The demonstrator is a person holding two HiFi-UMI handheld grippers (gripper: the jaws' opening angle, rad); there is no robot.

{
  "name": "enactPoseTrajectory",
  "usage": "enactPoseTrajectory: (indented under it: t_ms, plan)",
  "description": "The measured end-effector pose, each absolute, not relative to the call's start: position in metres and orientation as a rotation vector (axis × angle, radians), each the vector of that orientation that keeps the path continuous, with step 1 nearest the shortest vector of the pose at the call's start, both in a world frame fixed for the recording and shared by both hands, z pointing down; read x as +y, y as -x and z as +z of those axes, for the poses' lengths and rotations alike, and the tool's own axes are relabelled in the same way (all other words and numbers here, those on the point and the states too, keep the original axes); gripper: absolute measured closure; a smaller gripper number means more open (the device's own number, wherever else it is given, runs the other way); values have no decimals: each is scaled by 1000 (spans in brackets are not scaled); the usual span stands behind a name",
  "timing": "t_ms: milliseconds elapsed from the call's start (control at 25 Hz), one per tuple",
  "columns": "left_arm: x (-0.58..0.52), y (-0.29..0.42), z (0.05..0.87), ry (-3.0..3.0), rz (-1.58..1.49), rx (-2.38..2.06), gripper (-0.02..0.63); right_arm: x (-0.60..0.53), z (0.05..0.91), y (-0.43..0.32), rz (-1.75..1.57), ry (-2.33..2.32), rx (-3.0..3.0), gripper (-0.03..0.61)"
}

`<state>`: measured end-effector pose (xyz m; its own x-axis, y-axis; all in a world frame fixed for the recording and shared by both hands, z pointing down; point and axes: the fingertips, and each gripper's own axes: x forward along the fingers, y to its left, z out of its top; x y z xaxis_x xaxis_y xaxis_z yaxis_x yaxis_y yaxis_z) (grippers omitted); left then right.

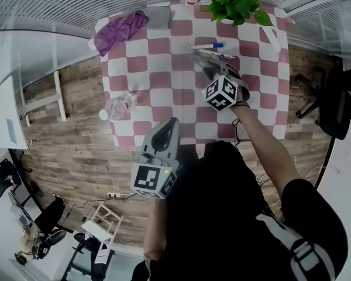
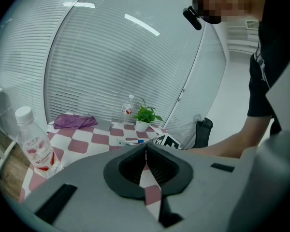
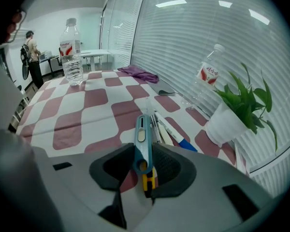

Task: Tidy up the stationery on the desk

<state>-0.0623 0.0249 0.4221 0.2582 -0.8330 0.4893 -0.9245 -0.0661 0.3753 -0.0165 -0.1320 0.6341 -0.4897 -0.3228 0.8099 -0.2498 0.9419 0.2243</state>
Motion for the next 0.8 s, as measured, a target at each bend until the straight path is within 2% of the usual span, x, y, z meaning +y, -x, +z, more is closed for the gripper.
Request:
enactPoseTrajectory:
  t_ms: [280,800]
  plan:
    - [33,74,419,-1972,190,-1547,580,-112,628,9,-36,-485,-2094,437]
    - [54,81,414,-2110,205,-1422,580,-81,609,0,268,-780,-2121,437]
